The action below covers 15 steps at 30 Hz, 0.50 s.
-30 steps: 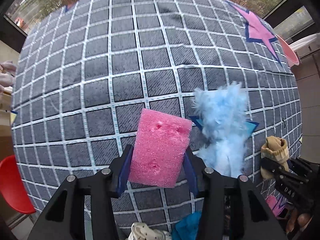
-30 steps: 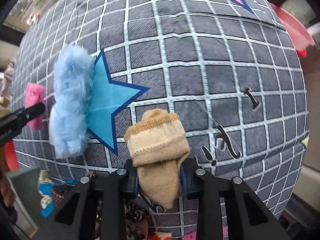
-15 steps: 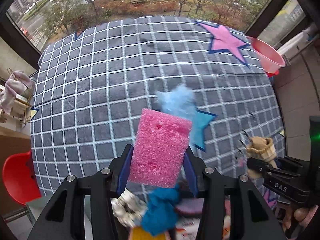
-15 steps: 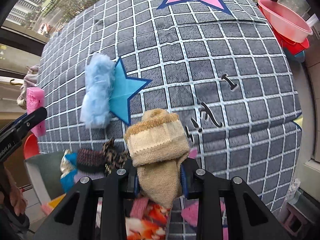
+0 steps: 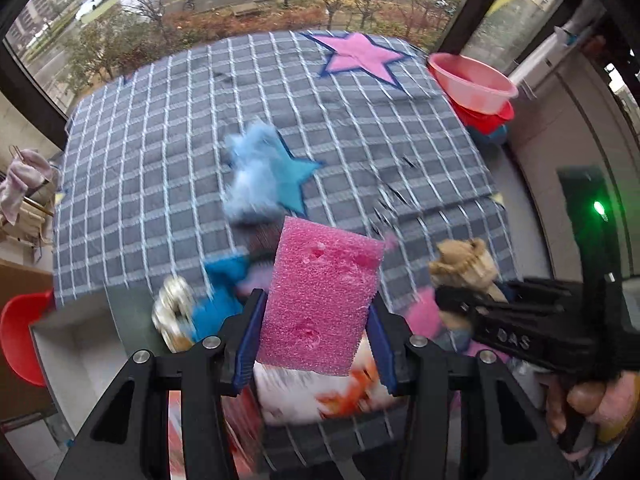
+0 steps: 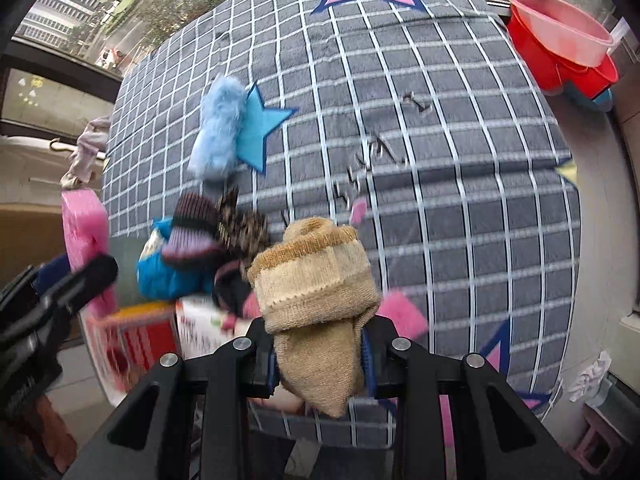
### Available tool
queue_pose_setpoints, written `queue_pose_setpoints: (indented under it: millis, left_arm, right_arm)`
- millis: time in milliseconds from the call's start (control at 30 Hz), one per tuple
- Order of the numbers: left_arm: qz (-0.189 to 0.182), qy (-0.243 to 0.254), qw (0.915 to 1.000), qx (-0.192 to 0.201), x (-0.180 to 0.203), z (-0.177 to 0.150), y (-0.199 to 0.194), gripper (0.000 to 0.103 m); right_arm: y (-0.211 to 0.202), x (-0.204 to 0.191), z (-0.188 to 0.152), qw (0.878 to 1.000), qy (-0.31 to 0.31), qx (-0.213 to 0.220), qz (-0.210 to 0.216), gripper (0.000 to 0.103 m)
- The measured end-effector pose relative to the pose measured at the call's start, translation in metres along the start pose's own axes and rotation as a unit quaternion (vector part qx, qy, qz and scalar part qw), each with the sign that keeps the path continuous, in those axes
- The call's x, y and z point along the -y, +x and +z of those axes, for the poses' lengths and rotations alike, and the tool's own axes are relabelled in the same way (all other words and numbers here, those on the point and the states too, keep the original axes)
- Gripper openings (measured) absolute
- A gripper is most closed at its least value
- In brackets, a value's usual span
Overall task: Organize soft objects
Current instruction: 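Carry the pink sponge and beige sock with both tools over the white box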
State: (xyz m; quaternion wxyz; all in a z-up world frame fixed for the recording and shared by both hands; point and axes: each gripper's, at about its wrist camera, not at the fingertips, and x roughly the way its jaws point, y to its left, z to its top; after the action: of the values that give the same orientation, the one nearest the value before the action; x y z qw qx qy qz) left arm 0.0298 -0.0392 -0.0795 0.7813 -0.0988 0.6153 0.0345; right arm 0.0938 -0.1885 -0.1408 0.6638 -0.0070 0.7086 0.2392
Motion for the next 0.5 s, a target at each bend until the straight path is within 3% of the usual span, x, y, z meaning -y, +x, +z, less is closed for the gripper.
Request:
queue_pose_setpoints:
  millis: [267, 500]
  left_arm:
    - [-0.010, 0.036, 0.9986, -0.037, 0.024, -0.069, -0.008, 0.052]
    - [-0.026, 0.076, 0.9957, -0.045, 0.013, -0.103, -0.011, 0.052]
  right_arm:
    - [-0.001, 0.005, -0.053, 1.000, 0.000, -0.018, 0.016, 0.032]
    - [0.012, -0.014, -0.088, 0.999, 0.006, -0.039, 0.010, 0.032]
